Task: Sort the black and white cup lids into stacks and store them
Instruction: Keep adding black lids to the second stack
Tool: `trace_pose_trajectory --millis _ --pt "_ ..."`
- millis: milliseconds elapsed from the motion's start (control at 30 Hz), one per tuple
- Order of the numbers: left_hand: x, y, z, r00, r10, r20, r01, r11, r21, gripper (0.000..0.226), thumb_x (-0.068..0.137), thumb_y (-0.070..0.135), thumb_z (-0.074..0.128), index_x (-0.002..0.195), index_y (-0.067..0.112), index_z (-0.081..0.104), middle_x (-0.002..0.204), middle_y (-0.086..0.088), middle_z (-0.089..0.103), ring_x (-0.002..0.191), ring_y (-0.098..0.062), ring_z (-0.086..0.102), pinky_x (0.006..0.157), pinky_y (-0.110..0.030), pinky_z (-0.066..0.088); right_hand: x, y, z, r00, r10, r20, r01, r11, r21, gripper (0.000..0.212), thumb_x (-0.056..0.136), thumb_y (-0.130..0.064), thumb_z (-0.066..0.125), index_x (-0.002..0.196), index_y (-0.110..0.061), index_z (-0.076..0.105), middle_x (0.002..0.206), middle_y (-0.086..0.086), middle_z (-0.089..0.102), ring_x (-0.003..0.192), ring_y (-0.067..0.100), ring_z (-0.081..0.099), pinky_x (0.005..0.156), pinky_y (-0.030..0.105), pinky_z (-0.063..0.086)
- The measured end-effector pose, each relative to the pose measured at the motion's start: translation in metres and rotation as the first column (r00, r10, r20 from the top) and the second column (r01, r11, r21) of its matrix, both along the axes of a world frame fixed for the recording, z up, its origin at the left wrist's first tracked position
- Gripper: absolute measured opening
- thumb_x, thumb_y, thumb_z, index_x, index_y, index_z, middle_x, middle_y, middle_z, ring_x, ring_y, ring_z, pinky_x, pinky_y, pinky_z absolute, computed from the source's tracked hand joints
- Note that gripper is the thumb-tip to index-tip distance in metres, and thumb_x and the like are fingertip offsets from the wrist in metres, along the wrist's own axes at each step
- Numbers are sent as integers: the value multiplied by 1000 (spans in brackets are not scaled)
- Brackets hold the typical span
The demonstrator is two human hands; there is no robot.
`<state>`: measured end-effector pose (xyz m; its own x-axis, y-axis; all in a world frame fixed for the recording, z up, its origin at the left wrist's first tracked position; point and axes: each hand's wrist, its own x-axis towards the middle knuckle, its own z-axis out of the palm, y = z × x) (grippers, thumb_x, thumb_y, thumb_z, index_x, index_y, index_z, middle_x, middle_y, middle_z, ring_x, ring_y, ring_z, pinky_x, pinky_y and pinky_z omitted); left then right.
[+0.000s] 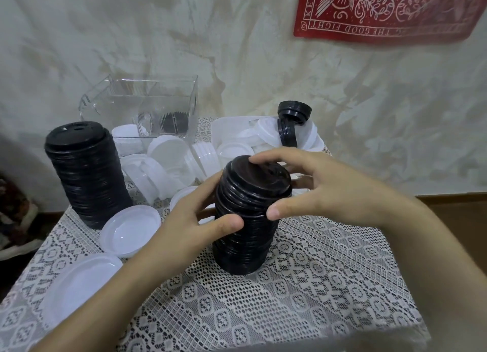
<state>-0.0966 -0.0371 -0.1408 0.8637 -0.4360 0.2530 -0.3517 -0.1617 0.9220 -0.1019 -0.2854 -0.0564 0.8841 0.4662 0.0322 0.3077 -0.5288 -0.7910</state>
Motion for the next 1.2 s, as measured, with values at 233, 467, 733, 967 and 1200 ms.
trace_pose_trajectory --millis 233,467,733,967,1200 --pt "0 0 -1 1000 -12 2 12 1000 -5 73 82 44 72 149 33 49 139 9 65 133 -11 58 109 -42 44 -3 4 -2 1000 9 -13 -9 1000 -23 69 79 -20 88 139 -39 58 132 -26 62 125 -10 54 101 12 47" --pt "1 1 -1 1000 -27 -10 27 1000 -6 82 76 70 75 147 39 50 141 11 63 135 -11 57 109 -43 43 -6 8 -1 1000 -7 -8 7 1000 -5 66 78 -33 86 137 -40 60 130 -25 65 121 -6 60 104 19 48" --pt "1 1 1 999 -40 -9 40 999 -17 75 79 51 74 147 33 50 140 12 65 134 -9 57 109 -39 44 -9 13 3 1000 -13 -9 13 1000 -21 57 86 -28 83 137 -39 61 132 -23 65 122 -5 60 107 27 50" --pt "2 0 2 998 -69 -12 69 996 -56 93 70 78 74 148 33 50 141 13 64 135 -9 56 102 -21 48 -12 17 -8 997 -62 35 62 998 -20 59 85 -37 83 138 -42 58 134 -25 62 126 -5 56 112 32 45" --pt "1 1 1 997 -80 -1 80 995 -56 93 72 78 72 149 33 48 142 13 63 136 -8 55 105 -26 47 -19 19 -20 992 -91 83 88 996 30 67 81 -43 83 142 -42 56 142 -27 55 134 -4 49 116 36 40"
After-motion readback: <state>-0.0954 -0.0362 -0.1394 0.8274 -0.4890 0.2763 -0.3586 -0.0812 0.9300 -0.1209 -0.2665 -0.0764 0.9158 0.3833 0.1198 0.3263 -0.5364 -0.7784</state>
